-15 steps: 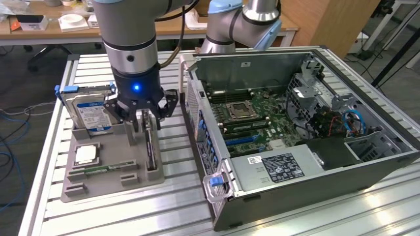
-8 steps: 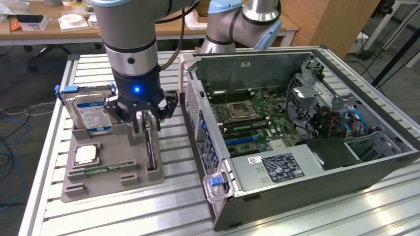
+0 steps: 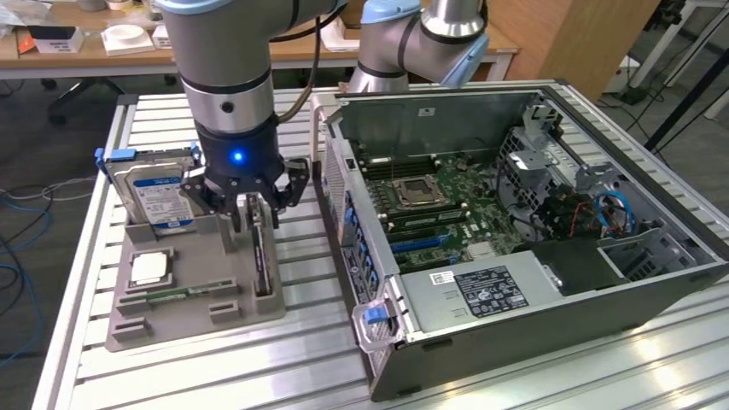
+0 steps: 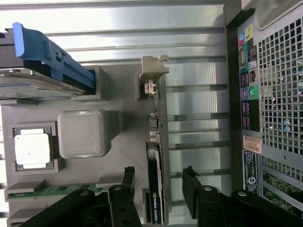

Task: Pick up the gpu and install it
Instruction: 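Pick up the gpu and move the gpu toward the slot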

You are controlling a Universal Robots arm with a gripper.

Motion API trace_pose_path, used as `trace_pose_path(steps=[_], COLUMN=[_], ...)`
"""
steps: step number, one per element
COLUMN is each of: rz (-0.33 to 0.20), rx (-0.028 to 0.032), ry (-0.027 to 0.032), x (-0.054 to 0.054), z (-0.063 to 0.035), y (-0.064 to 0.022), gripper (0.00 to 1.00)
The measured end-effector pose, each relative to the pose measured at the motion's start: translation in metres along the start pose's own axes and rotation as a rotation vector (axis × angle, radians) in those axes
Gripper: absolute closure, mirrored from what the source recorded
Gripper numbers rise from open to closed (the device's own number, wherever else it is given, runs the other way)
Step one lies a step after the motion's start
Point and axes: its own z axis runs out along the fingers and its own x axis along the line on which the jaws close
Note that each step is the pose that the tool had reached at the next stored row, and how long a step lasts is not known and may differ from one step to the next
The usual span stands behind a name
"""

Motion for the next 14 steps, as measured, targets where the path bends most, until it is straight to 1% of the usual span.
trace_pose_path(steps=[14], rz=[0.0], rx=[0.0], ry=[0.0], x=[0.0001], z=[0.0038], y=[-0.0002], gripper=[0.47])
